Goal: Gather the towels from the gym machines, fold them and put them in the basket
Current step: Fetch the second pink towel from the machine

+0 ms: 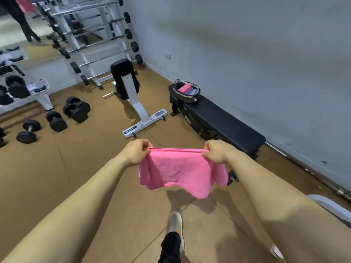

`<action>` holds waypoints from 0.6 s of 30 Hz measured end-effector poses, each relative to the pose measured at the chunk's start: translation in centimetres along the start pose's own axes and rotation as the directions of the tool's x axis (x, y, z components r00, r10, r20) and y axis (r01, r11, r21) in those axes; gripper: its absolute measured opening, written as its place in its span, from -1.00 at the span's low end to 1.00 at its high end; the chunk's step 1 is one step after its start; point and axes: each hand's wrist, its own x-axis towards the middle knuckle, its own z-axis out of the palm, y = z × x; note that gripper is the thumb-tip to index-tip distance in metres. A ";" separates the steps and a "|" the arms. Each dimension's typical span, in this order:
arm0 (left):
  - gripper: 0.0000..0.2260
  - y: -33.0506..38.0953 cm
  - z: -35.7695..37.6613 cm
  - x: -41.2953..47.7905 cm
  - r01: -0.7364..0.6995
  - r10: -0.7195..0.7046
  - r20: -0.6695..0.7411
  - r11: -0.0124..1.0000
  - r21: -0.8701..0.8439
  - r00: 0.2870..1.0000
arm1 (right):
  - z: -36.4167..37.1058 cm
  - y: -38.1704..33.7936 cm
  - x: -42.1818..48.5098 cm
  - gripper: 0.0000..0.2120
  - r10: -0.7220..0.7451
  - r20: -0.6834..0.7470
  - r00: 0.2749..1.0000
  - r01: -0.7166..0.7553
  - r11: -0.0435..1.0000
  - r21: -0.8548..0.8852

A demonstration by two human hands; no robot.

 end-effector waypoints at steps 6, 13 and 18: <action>-0.87 4.9 1.2 20.2 -0.123 0.124 0.128 0.992 -0.015 0.984 | -5.8 8.6 10.9 -0.84 0.227 -0.003 0.974 -0.225 0.968 0.116; -0.86 12.9 2.5 38.3 -0.195 0.194 0.255 0.981 -0.022 0.947 | -11.1 17.3 20.3 -0.88 0.385 0.023 0.923 -0.380 0.897 0.228; -0.84 16.8 4.5 49.8 -0.261 0.226 0.361 0.964 0.050 0.905 | -12.5 24.1 27.5 -0.89 0.460 0.065 0.885 -0.457 0.835 0.308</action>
